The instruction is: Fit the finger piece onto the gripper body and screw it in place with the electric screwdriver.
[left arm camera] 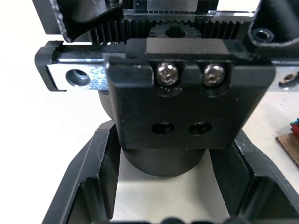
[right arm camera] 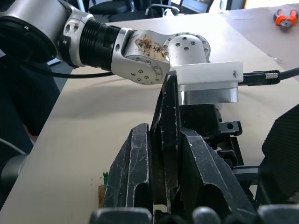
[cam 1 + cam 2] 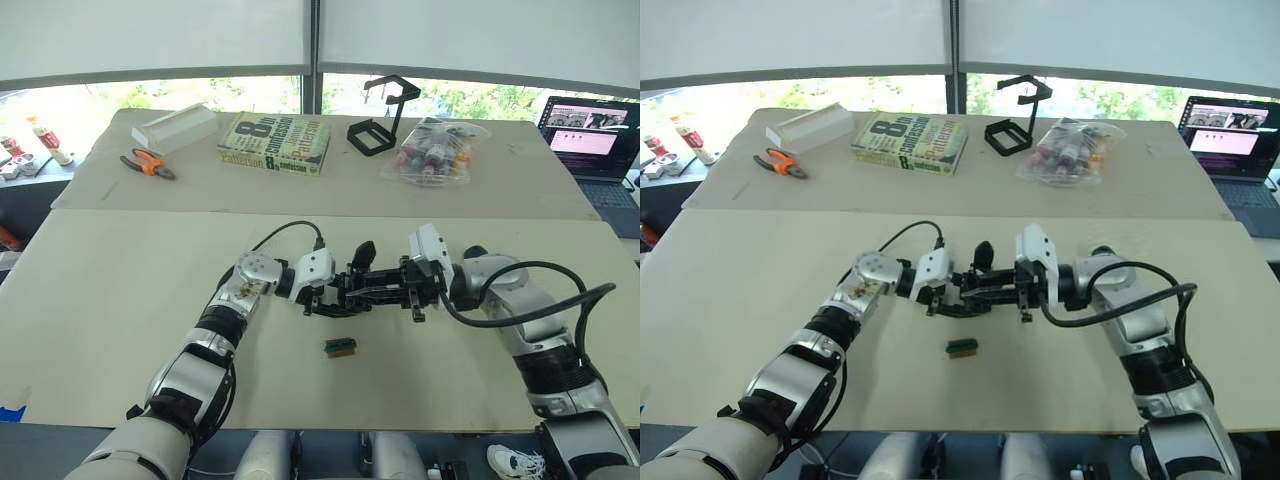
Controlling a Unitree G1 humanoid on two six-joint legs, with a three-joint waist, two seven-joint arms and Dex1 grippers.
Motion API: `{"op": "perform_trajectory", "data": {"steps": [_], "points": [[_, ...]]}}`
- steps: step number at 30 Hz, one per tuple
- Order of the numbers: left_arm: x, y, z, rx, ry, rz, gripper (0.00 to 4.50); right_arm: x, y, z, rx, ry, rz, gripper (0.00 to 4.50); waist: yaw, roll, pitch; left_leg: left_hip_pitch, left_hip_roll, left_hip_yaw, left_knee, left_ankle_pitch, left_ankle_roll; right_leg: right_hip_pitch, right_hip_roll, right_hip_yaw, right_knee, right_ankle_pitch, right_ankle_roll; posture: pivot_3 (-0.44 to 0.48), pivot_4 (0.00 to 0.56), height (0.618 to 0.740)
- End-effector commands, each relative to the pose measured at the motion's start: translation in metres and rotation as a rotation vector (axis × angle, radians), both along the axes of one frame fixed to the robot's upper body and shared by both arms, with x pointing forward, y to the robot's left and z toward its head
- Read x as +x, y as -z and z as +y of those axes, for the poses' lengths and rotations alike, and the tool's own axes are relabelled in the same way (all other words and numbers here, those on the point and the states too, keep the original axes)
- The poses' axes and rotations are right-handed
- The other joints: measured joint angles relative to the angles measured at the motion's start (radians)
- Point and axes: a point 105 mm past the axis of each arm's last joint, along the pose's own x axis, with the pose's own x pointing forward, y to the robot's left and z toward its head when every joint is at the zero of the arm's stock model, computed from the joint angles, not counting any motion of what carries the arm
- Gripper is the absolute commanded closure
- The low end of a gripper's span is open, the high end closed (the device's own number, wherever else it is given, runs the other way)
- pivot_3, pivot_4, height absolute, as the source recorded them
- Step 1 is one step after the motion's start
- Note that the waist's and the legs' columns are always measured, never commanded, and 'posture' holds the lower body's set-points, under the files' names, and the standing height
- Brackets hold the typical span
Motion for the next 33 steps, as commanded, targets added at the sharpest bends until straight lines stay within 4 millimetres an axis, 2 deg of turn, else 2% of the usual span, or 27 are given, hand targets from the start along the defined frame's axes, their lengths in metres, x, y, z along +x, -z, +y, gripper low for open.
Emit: {"op": "perform_trajectory", "data": {"steps": [1, 4, 8, 13, 18, 22, 28, 33], "points": [[-0.001, -0.007, -0.004, -0.019, 0.018, -0.023, 2.23, 0.000, 0.040, -0.006, -0.120, 0.079, 0.136, 4.11, -0.001, 0.000, 0.000, 0.000, 0.000, 0.000, 0.000, 0.001, -0.001, 0.000, 0.000, 0.000, 0.000, 0.000, 0.000, 0.000, 0.150, 0.740], [-0.002, -0.006, -0.003, -0.020, 0.019, -0.021, 2.23, 0.006, 0.041, -0.010, -0.118, 0.177, 0.137, 4.11, -0.002, -0.001, -0.002, 0.000, 0.000, 0.000, 0.000, 0.001, -0.002, 0.001, 0.000, 0.000, 0.000, 0.000, 0.000, 0.000, 0.150, 0.740], [-0.002, -0.005, -0.002, -0.019, 0.011, -0.016, 2.23, 0.006, 0.045, -0.014, -0.148, 0.197, 0.140, 4.11, -0.002, -0.001, -0.002, 0.001, 0.001, 0.000, 0.000, -0.001, 0.002, 0.001, 0.000, 0.000, -0.001, 0.000, 0.000, 0.000, 0.150, 0.740], [-0.002, -0.004, -0.002, -0.020, 0.009, -0.014, 2.23, 0.015, 0.048, -0.015, -0.177, 0.215, 0.146, 4.11, -0.003, -0.001, -0.003, 0.002, 0.002, -0.001, -0.001, -0.001, 0.001, 0.000, 0.000, 0.000, 0.000, 0.001, -0.001, 0.000, 0.150, 0.740], [-0.002, -0.004, -0.001, -0.021, 0.007, -0.013, 2.23, -0.004, 0.044, -0.010, -0.169, 0.063, 0.171, 4.12, -0.002, -0.001, -0.003, 0.002, 0.001, 0.000, 0.000, -0.001, 0.001, 0.000, 0.000, 0.000, 0.000, 0.001, -0.002, 0.000, 0.150, 0.740], [-0.003, -0.004, -0.001, -0.021, 0.007, -0.014, 2.23, -0.011, 0.045, -0.009, -0.175, 0.037, 0.170, 4.12, 0.000, 0.000, -0.003, 0.002, 0.001, -0.001, -0.001, -0.001, 0.001, 0.000, 0.000, -0.001, 0.000, 0.000, -0.001, 0.000, 0.150, 0.740], [-0.003, -0.004, -0.002, -0.022, 0.010, -0.013, 2.23, 0.002, 0.044, -0.007, -0.132, 0.216, 0.176, 4.12, -0.002, 0.000, -0.004, 0.001, 0.001, 0.000, -0.001, 0.001, -0.002, 0.002, 0.000, -0.001, -0.001, 0.000, -0.001, 0.000, 0.150, 0.740], [-0.002, -0.006, -0.003, -0.023, 0.011, -0.014, 2.23, 0.005, 0.049, -0.013, -0.173, 0.250, 0.191, 4.12, -0.003, 0.000, -0.004, 0.002, 0.002, -0.001, -0.001, -0.001, 0.002, 0.000, 0.000, -0.001, -0.001, 0.000, -0.001, 0.000, 0.150, 0.740]]}}
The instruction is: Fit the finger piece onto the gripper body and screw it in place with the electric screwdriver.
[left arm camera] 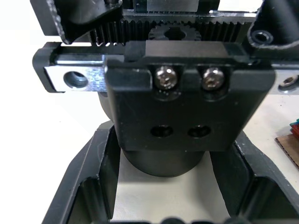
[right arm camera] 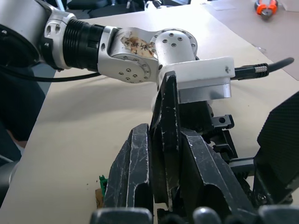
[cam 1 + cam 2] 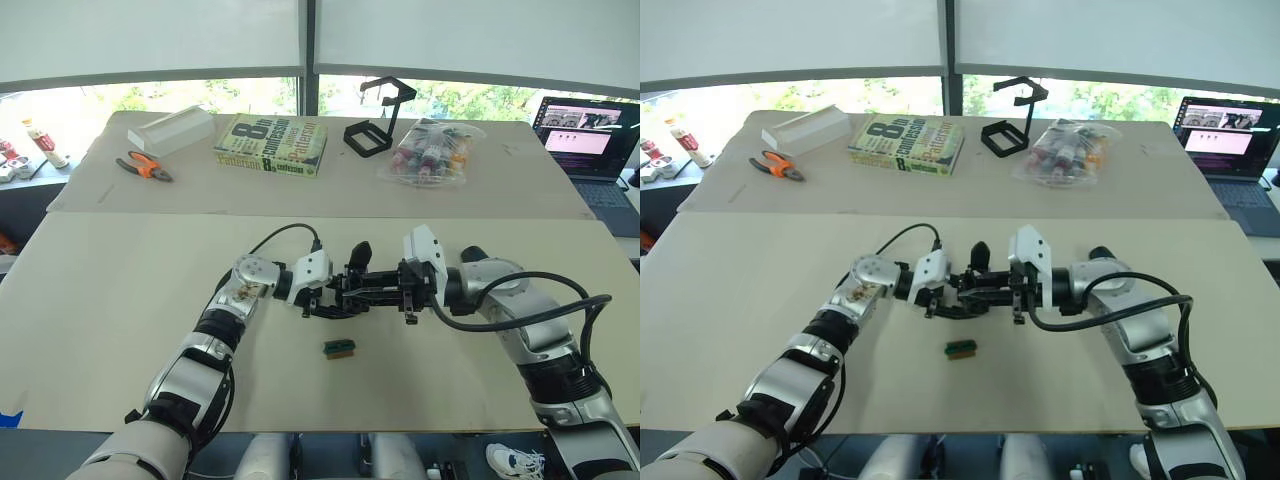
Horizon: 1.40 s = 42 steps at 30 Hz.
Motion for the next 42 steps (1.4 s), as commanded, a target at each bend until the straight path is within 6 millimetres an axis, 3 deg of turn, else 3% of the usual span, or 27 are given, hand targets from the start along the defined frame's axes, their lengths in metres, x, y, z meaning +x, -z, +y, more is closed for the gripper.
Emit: {"op": "perform_trajectory", "data": {"steps": [1, 17, 23, 24, 28, 37, 42], "points": [[-0.001, -0.008, -0.007, -0.013, 0.033, -0.026, 2.23, 0.008, 0.049, -0.021, -0.147, 0.136, 0.169, 4.12, 0.000, 0.000, 0.000, 0.000, 0.000, 0.000, -0.001, 0.000, 0.000, 0.000, 0.000, 0.000, 0.000, 0.000, 0.000, 0.000, 0.150, 0.740], [-0.001, -0.008, -0.006, -0.012, 0.030, -0.027, 2.23, 0.004, 0.036, -0.019, -0.132, 0.052, 0.123, 4.12, 0.001, 0.000, 0.000, 0.000, 0.000, 0.000, -0.002, 0.000, -0.001, -0.001, 0.000, 0.000, 0.000, 0.000, 0.000, 0.000, 0.150, 0.740], [0.000, -0.008, -0.006, -0.008, 0.030, -0.026, 2.23, -0.004, 0.010, -0.013, -0.043, -0.005, 0.058, 4.12, 0.004, 0.000, 0.000, -0.001, -0.001, 0.000, -0.002, 0.000, 0.000, -0.001, 0.000, 0.000, 0.000, 0.000, 0.000, 0.000, 0.150, 0.740], [0.000, -0.008, -0.006, -0.007, 0.030, -0.026, 2.23, -0.006, 0.005, -0.013, -0.024, -0.012, 0.042, 3.10, 0.005, 0.000, 0.000, -0.001, -0.001, 0.000, -0.002, 0.000, 0.000, -0.001, 0.000, 0.000, 0.000, 0.000, 0.000, 0.000, 0.150, 0.740], [-0.001, -0.004, -0.005, -0.003, 0.030, -0.021, 2.23, -0.015, -0.013, -0.016, 0.000, -0.032, -0.056, 1.73, 0.001, 0.001, 0.000, -0.009, -0.001, 0.000, -0.001, 0.004, -0.006, -0.006, 0.000, -0.001, 0.001, 0.000, 0.000, 0.000, 0.150, 0.740], [-0.006, 0.004, -0.006, -0.007, 0.023, 0.001, 2.23, -0.017, -0.031, -0.032, -0.020, 0.042, -0.126, 1.67, 0.003, 0.001, 0.001, -0.009, -0.001, 0.000, -0.001, 0.003, -0.005, -0.006, 0.000, -0.002, -0.001, 0.000, 0.001, 0.000, 0.150, 0.740], [-0.007, 0.004, -0.007, -0.014, 0.024, 0.004, 2.23, -0.021, -0.035, -0.030, 0.021, 0.059, -0.072, 1.67, 0.004, 0.001, 0.001, -0.010, -0.001, 0.000, -0.001, 0.003, -0.004, -0.006, 0.000, -0.002, -0.001, 0.000, 0.001, 0.000, 0.150, 0.740]]}}
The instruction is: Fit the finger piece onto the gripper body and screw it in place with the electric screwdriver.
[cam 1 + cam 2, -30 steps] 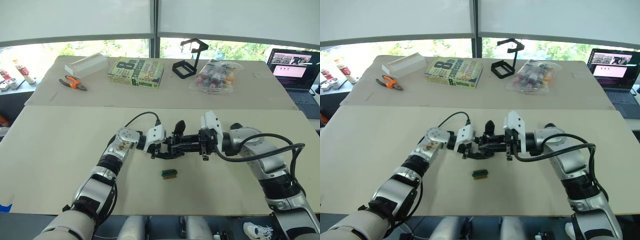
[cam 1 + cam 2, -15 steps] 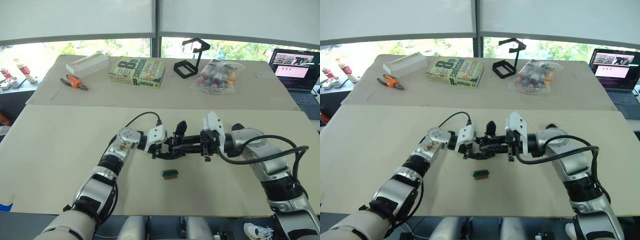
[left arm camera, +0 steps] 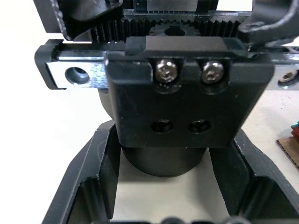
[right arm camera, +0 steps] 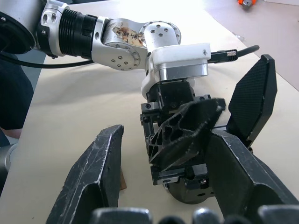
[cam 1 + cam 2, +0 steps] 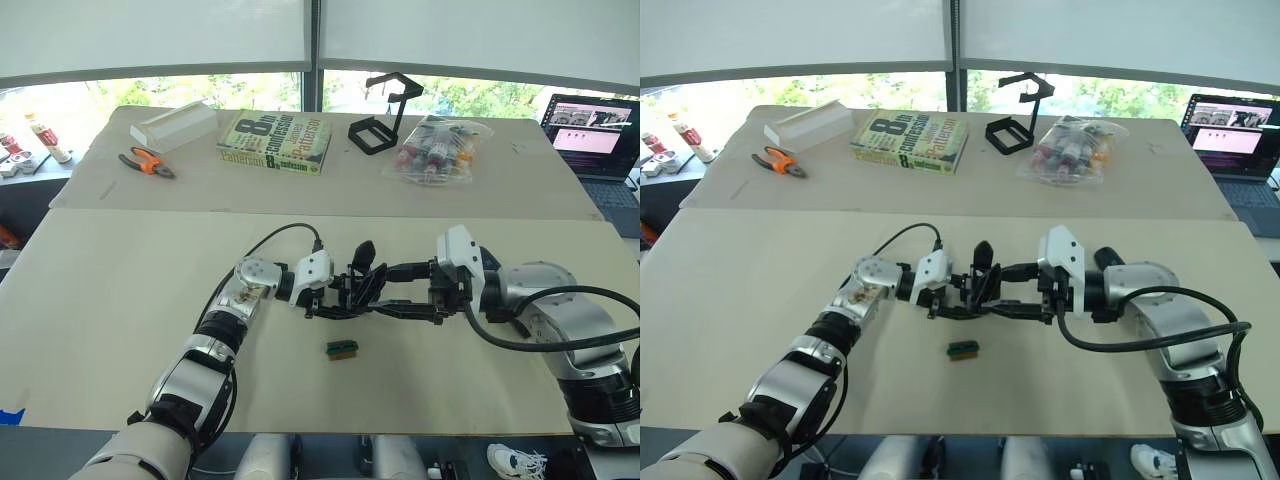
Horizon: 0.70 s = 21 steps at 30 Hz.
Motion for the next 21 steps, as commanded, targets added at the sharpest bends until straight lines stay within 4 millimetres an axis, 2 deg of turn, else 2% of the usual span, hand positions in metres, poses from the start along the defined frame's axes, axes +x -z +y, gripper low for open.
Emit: {"op": "perform_trajectory", "data": {"steps": [1, 8, 11, 15, 16, 18, 19, 21], "points": [[-0.004, 0.004, -0.004, 0.010, 0.017, 0.002, 2.23, -0.004, -0.011, 0.003, 0.047, 0.006, 0.013, 1.67, 0.000, 0.000, 0.000, 0.000, 0.000, 0.000, 0.000, 0.000, 0.000, 0.000, 0.000, 0.000, 0.000, 0.000, 0.000, 0.000, 0.150, 0.740], [-0.002, 0.001, -0.007, 0.007, 0.017, -0.003, 2.23, -0.005, -0.001, 0.012, 0.069, 0.011, 0.095, 1.67, 0.004, 0.000, 0.000, 0.000, 0.000, 0.000, 0.000, -0.002, 0.003, 0.000, 0.000, 0.000, 0.000, 0.000, 0.000, 0.000, 0.150, 0.740], [-0.002, 0.000, -0.006, 0.009, 0.016, -0.005, 2.23, -0.005, -0.003, 0.017, 0.101, 0.005, 0.106, 1.67, 0.004, 0.000, 0.000, 0.000, 0.000, 0.000, 0.000, -0.002, 0.003, 0.000, 0.000, 0.000, 0.000, 0.000, 0.000, 0.000, 0.150, 0.740], [-0.001, 0.001, -0.004, 0.012, 0.013, -0.006, 2.23, -0.003, -0.005, 0.021, 0.113, 0.003, 0.095, 2.82, 0.004, 0.000, 0.000, 0.000, 0.000, 0.000, 0.000, -0.001, 0.003, 0.000, 0.000, 0.000, 0.000, 0.000, 0.000, 0.000, 0.150, 0.740], [-0.001, 0.001, -0.004, 0.013, 0.013, -0.006, 2.23, -0.003, -0.004, 0.021, 0.095, -0.004, 0.069, 3.29, 0.004, 0.000, 0.000, 0.000, -0.001, 0.000, 0.001, -0.002, 0.003, 0.000, 0.000, 0.000, 0.000, 0.000, 0.000, 0.000, 0.150, 0.740], [-0.001, 0.001, -0.004, 0.015, 0.012, -0.006, 2.23, -0.002, -0.002, 0.021, 0.056, -0.020, 0.019, 3.94, 0.004, 0.000, 0.000, 0.000, -0.001, 0.000, 0.001, -0.002, 0.003, 0.000, 0.000, 0.000, 0.000, 0.000, 0.000, 0.000, 0.150, 0.740], [-0.001, 0.001, -0.004, 0.015, 0.012, -0.007, 2.23, -0.002, -0.001, 0.021, 0.038, -0.030, 0.001, 4.19, 0.003, 0.000, 0.000, 0.000, -0.001, 0.000, 0.001, -0.002, 0.003, 0.000, 0.000, 0.000, 0.000, 0.000, 0.000, 0.000, 0.150, 0.740], [-0.001, 0.001, -0.004, 0.017, 0.012, -0.007, 2.23, -0.003, -0.002, 0.021, 0.006, -0.061, -0.029, 4.19, 0.002, 0.000, 0.000, 0.000, -0.001, 0.000, 0.001, -0.002, 0.003, 0.000, 0.000, 0.000, 0.000, 0.000, 0.001, 0.000, 0.150, 0.740]]}}
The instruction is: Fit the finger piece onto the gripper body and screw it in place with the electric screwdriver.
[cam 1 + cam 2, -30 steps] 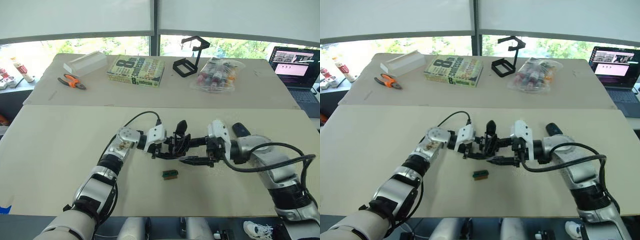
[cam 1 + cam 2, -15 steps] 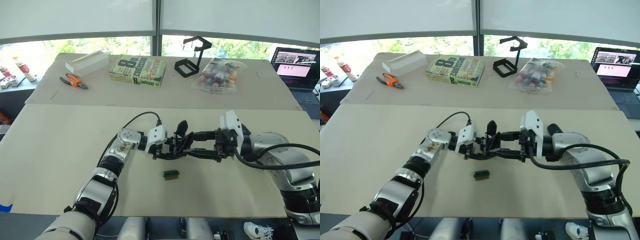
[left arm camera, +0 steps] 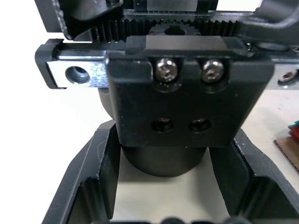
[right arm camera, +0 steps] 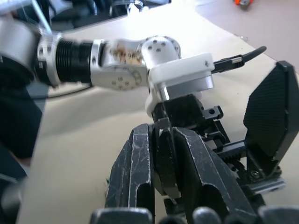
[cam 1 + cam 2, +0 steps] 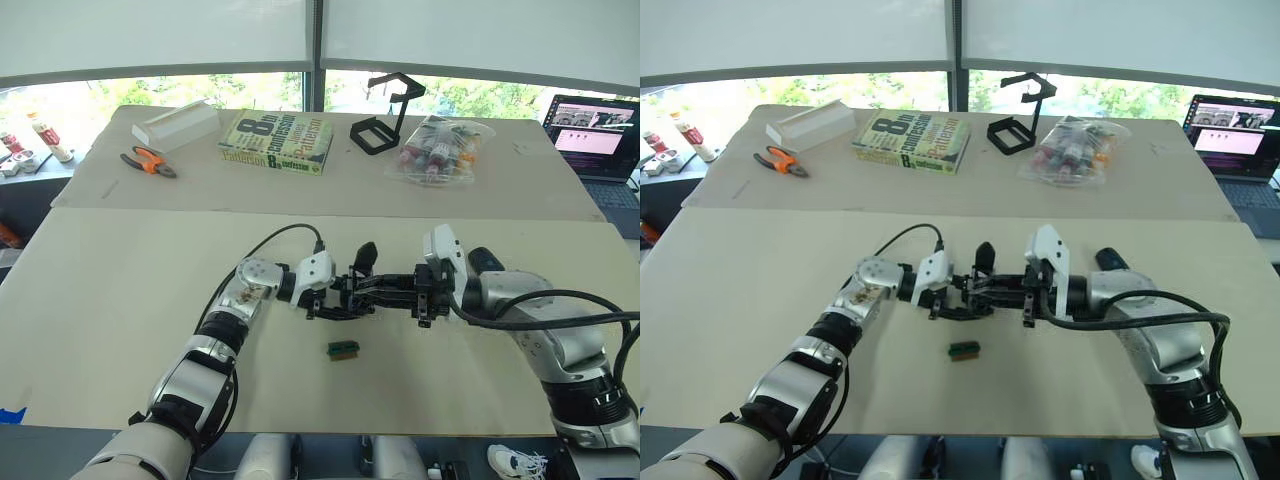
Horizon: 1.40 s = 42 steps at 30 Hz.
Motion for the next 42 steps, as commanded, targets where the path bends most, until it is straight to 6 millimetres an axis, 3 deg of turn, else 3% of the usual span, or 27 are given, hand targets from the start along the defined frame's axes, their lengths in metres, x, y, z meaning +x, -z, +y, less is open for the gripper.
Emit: {"op": "perform_trajectory", "data": {"steps": [1, 8, 17, 42], "points": [[0.000, 0.001, -0.002, 0.019, 0.008, -0.008, 2.23, -0.003, -0.009, 0.003, -0.052, -0.078, -0.098, 4.19, -0.002, 0.000, 0.000, 0.000, 0.000, 0.000, 0.000, 0.000, 0.000, 0.000, 0.000, 0.000, 0.000, 0.000, 0.000, 0.000, 0.150, 0.740], [0.000, 0.001, -0.003, 0.020, 0.011, -0.010, 2.23, -0.003, -0.020, 0.006, -0.113, -0.143, -0.118, 4.19, -0.002, 0.000, 0.000, 0.000, 0.000, 0.000, 0.001, 0.000, 0.000, 0.000, 0.000, 0.000, 0.001, 0.000, 0.000, 0.000, 0.150, 0.740], [0.000, 0.001, -0.005, 0.017, 0.013, -0.014, 2.23, -0.002, -0.012, 0.006, -0.204, -0.190, -0.080, 4.19, -0.001, 0.000, 0.000, 0.000, 0.000, 0.000, 0.001, 0.000, -0.001, 0.000, 0.000, 0.000, 0.000, 0.000, 0.000, 0.000, 0.150, 0.740], [-0.002, 0.003, -0.003, 0.017, 0.013, -0.012, 2.23, 0.013, -0.010, 0.004, -0.222, -0.156, -0.071, 4.19, -0.001, 0.000, 0.000, 0.000, 0.000, 0.000, 0.002, 0.001, -0.001, 0.000, 0.000, 0.000, 0.001, 0.000, 0.000, 0.000, 0.150, 0.740]]}}
